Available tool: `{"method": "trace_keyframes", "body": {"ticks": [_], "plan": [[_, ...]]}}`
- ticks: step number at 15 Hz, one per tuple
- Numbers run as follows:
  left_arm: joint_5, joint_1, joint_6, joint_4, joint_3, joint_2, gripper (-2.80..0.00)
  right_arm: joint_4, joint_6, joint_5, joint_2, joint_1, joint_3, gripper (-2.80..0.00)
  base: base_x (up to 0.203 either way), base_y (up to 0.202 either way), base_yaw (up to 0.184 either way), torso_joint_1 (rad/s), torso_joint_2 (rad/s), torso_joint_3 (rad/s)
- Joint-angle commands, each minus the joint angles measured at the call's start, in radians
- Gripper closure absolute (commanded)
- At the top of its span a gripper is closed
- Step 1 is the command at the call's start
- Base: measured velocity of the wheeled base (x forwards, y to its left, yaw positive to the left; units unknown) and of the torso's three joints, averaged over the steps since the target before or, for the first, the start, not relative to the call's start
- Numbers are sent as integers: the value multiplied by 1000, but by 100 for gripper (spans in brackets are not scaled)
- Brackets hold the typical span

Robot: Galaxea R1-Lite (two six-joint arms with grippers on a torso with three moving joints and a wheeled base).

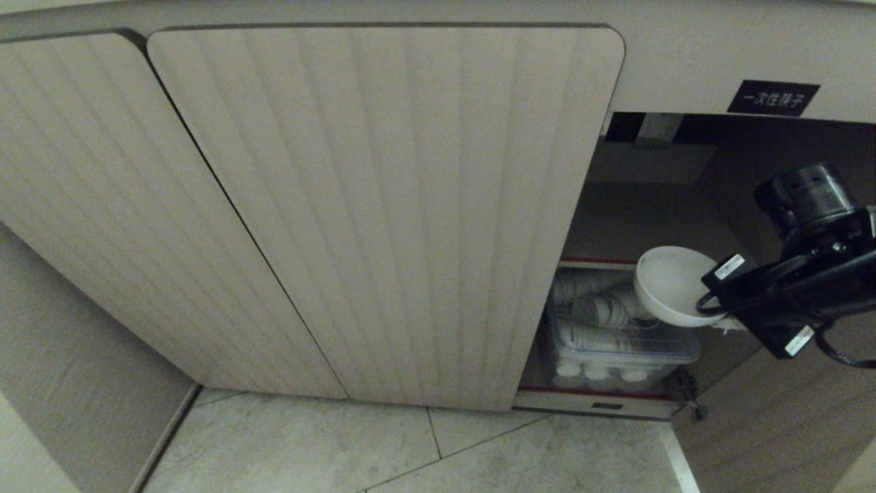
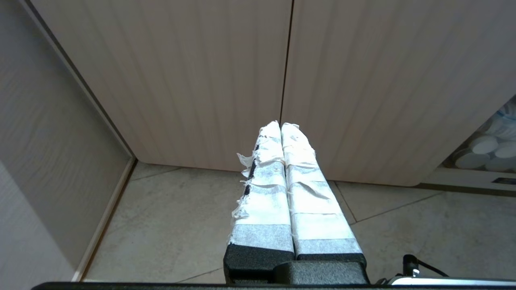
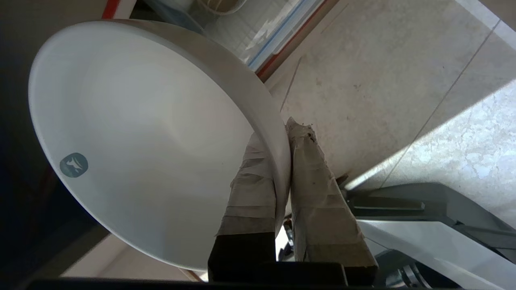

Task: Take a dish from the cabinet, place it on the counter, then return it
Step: Put it back into the cabinet

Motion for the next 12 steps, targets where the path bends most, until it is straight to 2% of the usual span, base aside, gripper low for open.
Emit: {"method": "trace_keyframes", "body": {"ticks": [1, 10, 12], "plan": [[1, 0, -1, 0, 1, 0, 0, 2, 6, 0, 15, -10, -8, 0, 0, 0, 0, 0, 0, 0], [1, 0, -1, 0, 0, 0, 0, 9, 10, 3, 58, -39, -65, 0, 0, 0, 0, 0, 0, 0], [1, 0, -1, 0, -1, 0, 0, 27, 39, 3, 78, -40, -110, 0, 0, 0, 0, 0, 0, 0]]}}
